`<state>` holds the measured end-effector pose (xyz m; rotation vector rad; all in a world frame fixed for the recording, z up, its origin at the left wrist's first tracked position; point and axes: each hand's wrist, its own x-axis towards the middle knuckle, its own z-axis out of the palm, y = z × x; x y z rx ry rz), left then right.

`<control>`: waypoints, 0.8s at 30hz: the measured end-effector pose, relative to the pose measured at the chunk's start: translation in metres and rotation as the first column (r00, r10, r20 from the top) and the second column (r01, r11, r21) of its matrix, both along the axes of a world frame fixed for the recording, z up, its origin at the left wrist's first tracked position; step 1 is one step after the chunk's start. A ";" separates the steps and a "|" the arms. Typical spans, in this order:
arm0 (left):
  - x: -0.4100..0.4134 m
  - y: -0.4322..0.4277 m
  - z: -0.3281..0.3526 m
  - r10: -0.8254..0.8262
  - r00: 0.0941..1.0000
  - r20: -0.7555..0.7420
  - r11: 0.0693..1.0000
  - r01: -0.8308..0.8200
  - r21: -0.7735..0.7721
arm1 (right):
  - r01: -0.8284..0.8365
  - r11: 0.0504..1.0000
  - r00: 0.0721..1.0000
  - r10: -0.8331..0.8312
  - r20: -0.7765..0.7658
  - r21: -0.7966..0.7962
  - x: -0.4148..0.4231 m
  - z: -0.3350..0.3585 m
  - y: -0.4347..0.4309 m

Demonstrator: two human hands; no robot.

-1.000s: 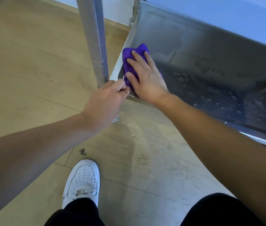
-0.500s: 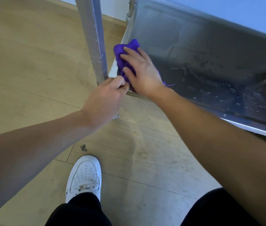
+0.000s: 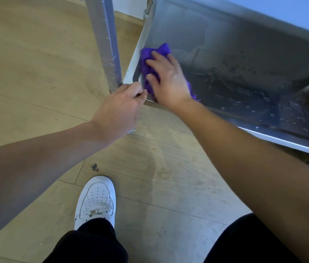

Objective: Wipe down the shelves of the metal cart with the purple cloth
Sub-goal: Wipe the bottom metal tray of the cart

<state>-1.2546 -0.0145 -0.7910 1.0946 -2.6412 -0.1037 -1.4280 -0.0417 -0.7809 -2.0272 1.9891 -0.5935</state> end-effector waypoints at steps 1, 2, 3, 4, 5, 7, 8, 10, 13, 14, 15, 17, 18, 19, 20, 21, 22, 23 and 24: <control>0.000 0.001 0.001 0.001 1.000 0.005 1.000 -0.001 -0.010 | -0.037 0.999 0.999 0.037 0.007 0.007 0.008 -0.001 0.002; -0.001 0.002 0.001 0.003 1.000 0.009 1.000 -0.003 -0.020 | -0.048 0.999 0.999 0.048 0.020 0.021 0.010 -0.002 0.002; -0.001 0.003 0.002 0.006 1.000 0.020 1.000 -0.006 -0.022 | -0.044 0.998 0.999 0.043 0.032 0.034 0.009 -0.002 0.001; -0.002 0.003 0.003 0.013 0.999 0.035 1.000 -0.013 -0.019 | -0.031 0.999 0.999 0.030 0.039 0.042 0.004 -0.001 0.001; -0.003 0.004 0.003 0.025 0.998 0.055 1.000 -0.024 -0.016 | -0.014 0.999 0.999 0.012 0.038 0.046 -0.002 0.000 0.002; -0.005 0.006 0.004 0.053 0.993 0.104 0.998 -0.051 -0.020 | 0.032 0.998 0.999 -0.034 0.024 0.050 -0.017 0.001 0.006; -0.006 0.006 0.006 0.062 0.988 0.139 0.998 -0.059 -0.028 | 0.055 0.997 0.998 -0.056 0.015 0.052 -0.024 0.001 0.009; -0.011 0.008 0.015 0.067 0.974 0.218 0.997 -0.060 -0.038 | 0.082 0.995 0.997 -0.081 -0.009 0.058 -0.036 0.001 0.015; -0.024 0.005 0.034 0.070 0.954 0.291 0.998 -0.067 -0.023 | 0.096 0.992 0.995 -0.093 -0.042 0.082 -0.048 0.003 0.021; -0.028 0.001 0.039 0.053 0.952 0.301 0.999 -0.048 -0.022 | 0.101 0.991 0.994 -0.097 -0.049 0.084 -0.051 0.002 0.022; -0.032 -0.003 0.043 0.014 0.952 0.307 1.000 -0.013 -0.004 | 0.105 0.991 0.993 -0.101 -0.055 0.084 -0.054 0.002 0.025; -0.040 -0.006 0.048 -0.098 0.937 0.334 0.995 0.087 0.048 | 0.115 0.990 0.992 -0.110 -0.065 0.078 -0.063 -0.001 0.029; -0.045 -0.005 0.049 -0.147 0.920 0.364 0.989 0.133 0.064 | 0.120 0.990 0.991 -0.115 -0.069 0.075 -0.068 -0.002 0.032; -0.051 -0.002 0.050 -0.183 0.898 0.400 0.983 0.169 0.070 | 0.125 0.989 0.990 -0.120 -0.072 0.074 -0.073 -0.003 0.035; -0.059 0.003 0.050 -0.203 0.878 0.434 0.979 0.192 0.069 | 0.132 0.989 0.989 -0.126 -0.072 0.074 -0.078 -0.003 0.037; -0.068 0.008 0.050 -0.209 0.867 0.453 0.978 0.198 0.072 | 0.142 0.987 0.988 -0.136 -0.071 0.073 -0.084 -0.003 0.041; -0.077 0.013 0.050 -0.198 0.867 0.457 0.980 0.184 0.077 | 0.155 0.985 0.986 -0.151 -0.069 0.072 -0.089 -0.003 0.046; -0.086 0.017 0.049 -0.176 0.883 0.436 0.984 0.159 0.077 | 0.172 0.983 0.984 -0.168 -0.064 0.070 -0.095 -0.002 0.051; -0.094 0.020 0.046 -0.139 0.905 0.401 0.990 0.123 0.066 | 0.192 0.979 0.981 -0.188 -0.051 0.069 -0.103 -0.002 0.058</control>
